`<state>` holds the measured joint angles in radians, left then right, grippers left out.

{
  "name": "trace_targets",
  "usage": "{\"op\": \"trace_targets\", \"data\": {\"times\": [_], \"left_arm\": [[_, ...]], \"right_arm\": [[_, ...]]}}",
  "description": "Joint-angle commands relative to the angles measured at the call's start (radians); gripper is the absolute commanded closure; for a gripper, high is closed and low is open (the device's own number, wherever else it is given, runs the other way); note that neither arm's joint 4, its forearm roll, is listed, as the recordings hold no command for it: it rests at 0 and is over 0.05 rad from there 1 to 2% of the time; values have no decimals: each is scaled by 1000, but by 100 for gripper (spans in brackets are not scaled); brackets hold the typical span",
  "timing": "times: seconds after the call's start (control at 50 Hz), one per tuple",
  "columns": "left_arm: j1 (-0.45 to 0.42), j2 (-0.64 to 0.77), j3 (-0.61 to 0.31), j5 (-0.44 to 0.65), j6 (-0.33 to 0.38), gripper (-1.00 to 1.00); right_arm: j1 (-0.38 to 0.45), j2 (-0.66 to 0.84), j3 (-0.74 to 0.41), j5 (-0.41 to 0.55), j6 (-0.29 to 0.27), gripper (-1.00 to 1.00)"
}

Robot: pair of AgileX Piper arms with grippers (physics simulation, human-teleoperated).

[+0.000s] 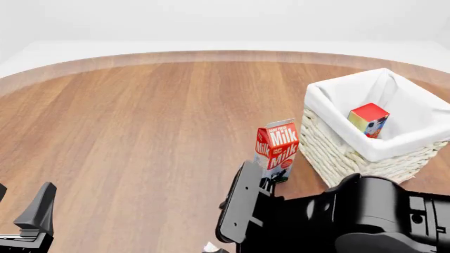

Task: Pick up the cream cheese box and the butter, and put them in the basket.

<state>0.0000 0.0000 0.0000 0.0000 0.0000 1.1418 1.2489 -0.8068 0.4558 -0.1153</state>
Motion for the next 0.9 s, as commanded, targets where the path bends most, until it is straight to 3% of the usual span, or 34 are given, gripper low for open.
{"op": "trace_targets", "data": {"times": [0.02, 0.56, 0.9], "left_arm": [[0, 0, 0, 0, 0, -100], [0, 0, 0, 0, 0, -100], [0, 0, 0, 0, 0, -100]], "right_arm": [[2, 52, 29, -48, 37, -100], [7, 79, 12, -60, 73, -100], [4, 146, 62, -139, 92, -100]]}}
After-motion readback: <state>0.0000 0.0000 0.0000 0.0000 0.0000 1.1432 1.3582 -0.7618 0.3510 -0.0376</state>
